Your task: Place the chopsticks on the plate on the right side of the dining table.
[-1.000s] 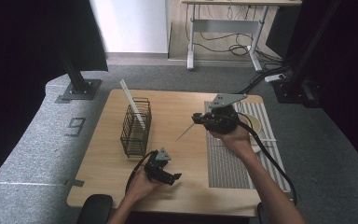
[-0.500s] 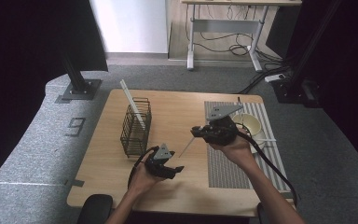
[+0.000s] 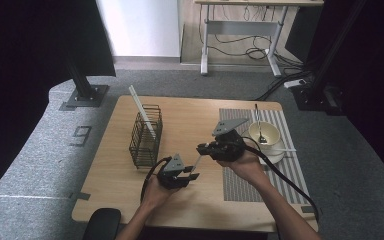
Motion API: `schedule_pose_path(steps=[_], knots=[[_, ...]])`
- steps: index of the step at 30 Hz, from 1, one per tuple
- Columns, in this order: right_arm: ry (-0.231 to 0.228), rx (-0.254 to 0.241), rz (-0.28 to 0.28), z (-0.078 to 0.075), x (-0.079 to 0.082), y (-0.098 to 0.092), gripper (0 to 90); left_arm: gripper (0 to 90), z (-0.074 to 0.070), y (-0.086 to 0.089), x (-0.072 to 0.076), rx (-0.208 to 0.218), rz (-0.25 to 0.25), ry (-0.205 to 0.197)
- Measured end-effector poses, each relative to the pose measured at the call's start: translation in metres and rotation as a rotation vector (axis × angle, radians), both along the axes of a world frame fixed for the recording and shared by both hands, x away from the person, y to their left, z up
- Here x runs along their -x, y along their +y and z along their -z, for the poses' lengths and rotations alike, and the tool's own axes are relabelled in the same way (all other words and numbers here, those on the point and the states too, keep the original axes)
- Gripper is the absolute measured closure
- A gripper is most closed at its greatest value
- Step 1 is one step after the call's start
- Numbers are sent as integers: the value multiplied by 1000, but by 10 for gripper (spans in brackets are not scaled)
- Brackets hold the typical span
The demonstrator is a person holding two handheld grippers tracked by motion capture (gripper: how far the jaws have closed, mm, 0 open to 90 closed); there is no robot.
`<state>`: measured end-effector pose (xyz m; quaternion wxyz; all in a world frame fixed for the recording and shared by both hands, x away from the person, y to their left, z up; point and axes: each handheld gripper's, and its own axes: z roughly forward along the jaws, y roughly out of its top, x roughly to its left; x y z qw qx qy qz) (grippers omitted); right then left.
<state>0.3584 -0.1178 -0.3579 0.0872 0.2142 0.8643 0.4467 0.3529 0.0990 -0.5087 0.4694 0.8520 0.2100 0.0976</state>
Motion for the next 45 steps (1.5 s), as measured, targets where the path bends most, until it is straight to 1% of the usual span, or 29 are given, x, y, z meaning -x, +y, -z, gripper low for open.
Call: schedule_pose_path(steps=[4,7,9,12,14,15,17,19,20,22,23,26,28,30,32,34,38,39,41,43,45], knots=[[8,7,-3,3,-1,2,821,749,-1,2,0,19,1,-2],[13,5,-7,5,-1,4,821,806,-2,2,0,24,6,-6],[16,7,-8,5,-2,5,821,821,-2,2,0,26,13,-5],[19,2,-7,5,-2,5,819,836,-2,1,2,19,29,-21],[11,-2,-5,5,-3,5,811,848,-2,0,3,13,42,-37],[3,-1,0,5,-3,5,799,853,-3,-1,4,14,51,-37],[-33,19,30,5,-2,6,751,858,-4,-2,5,23,56,-29],[-60,40,53,8,-2,9,619,859,-5,-2,5,23,61,-30],[-88,61,77,10,-2,11,550,859,-5,-2,5,21,62,-32],[-122,86,107,13,-2,14,452,860,-5,-1,5,17,64,-27],[-136,91,123,14,-2,15,421,860,-5,-1,5,13,65,-27],[-199,124,165,17,-1,18,294,860,-5,-2,5,3,69,-22],[-227,138,182,17,-1,18,243,860,-5,-2,5,-5,67,-16],[-250,157,205,17,-2,17,226,860,-5,-2,5,-11,69,-14],[-265,165,233,17,-3,14,198,860,-6,-2,5,-15,71,-8],[-270,171,247,18,-5,10,197,861,-6,-2,4,-18,73,-4],[-262,171,275,22,-9,2,180,860,-6,-1,4,-24,73,3],[-260,171,282,24,-10,-1,179,860,-6,-1,3,-23,77,14],[-250,168,296,27,-12,-5,172,860,-7,-1,3,-23,80,21],[-245,173,319,31,-15,-12,163,860,-7,-1,3,-23,83,23],[-236,167,334,34,-17,-18,162,860,-7,0,3,-22,84,25]])
